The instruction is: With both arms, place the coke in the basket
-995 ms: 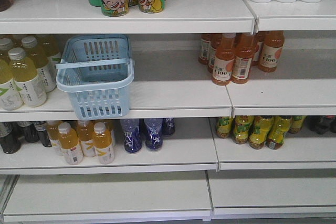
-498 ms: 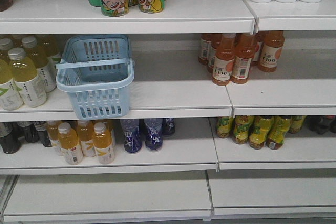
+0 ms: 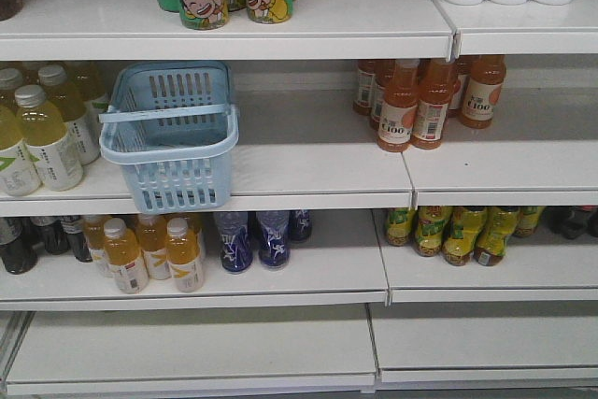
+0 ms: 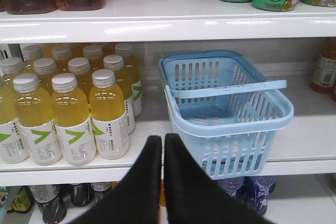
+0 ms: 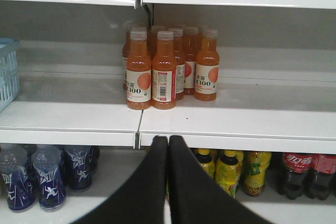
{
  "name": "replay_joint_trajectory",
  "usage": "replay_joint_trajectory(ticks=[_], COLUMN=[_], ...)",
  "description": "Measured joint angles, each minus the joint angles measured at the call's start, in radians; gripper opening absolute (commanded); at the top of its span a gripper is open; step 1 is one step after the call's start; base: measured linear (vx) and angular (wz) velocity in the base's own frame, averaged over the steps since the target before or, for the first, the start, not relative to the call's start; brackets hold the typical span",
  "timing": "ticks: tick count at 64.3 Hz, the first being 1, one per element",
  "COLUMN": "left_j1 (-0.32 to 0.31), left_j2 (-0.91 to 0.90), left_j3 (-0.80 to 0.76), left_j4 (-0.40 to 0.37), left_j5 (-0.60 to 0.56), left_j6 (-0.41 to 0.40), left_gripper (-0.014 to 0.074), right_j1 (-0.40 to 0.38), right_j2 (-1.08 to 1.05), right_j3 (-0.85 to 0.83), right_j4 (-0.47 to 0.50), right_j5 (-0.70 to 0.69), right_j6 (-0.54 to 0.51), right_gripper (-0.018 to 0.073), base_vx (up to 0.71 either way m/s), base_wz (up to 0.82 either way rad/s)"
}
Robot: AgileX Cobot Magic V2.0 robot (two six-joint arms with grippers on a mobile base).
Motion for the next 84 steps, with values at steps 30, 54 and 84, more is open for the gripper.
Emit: replay_joint_trajectory(ticks=[30, 54, 84], left_j1=[0.000, 0.000, -0.154], left_j2=[0.000, 0.020, 0.238], left_j3=[0.000, 0.000, -0.050], left_j4=[0.000, -0.008, -0.207], left_j5=[-0.009, -0.058, -0.142], left_j6=[0.000, -0.098, -0.615], left_gripper=[0.0516, 0.0582, 0.0533], right_j1=[0.000, 0.000, 0.000], right_j2=[0.000, 0.000, 0.000], right_j3=[0.000, 0.000, 0.000], right_j4=[0.000, 0.000, 0.000], right_j5=[0.000, 0.000, 0.000], right_j6=[0.000, 0.000, 0.000], right_gripper=[-0.0010, -0.0010, -0.0010], base_vx=[0.00, 0.00, 0.00], base_wz=[0.00, 0.00, 0.00])
